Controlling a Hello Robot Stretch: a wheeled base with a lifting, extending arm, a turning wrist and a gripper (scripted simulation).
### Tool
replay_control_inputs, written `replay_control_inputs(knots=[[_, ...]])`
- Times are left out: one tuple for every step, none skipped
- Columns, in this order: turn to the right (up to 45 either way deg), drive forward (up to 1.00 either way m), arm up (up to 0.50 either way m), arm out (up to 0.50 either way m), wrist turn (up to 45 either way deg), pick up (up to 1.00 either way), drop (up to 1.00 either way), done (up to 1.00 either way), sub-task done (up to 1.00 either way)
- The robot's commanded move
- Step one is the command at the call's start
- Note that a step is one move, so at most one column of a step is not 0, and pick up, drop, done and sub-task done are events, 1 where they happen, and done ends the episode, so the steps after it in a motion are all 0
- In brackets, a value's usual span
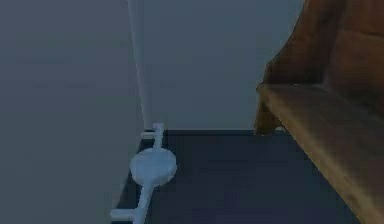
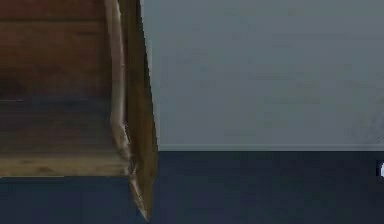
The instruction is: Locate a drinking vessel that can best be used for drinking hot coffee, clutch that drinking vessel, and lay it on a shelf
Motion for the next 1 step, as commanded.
replay_control_inputs(knots=[[-45.0,0.00,0.00,0.00,0.0,0.00,0.00,0.00,0.00]])
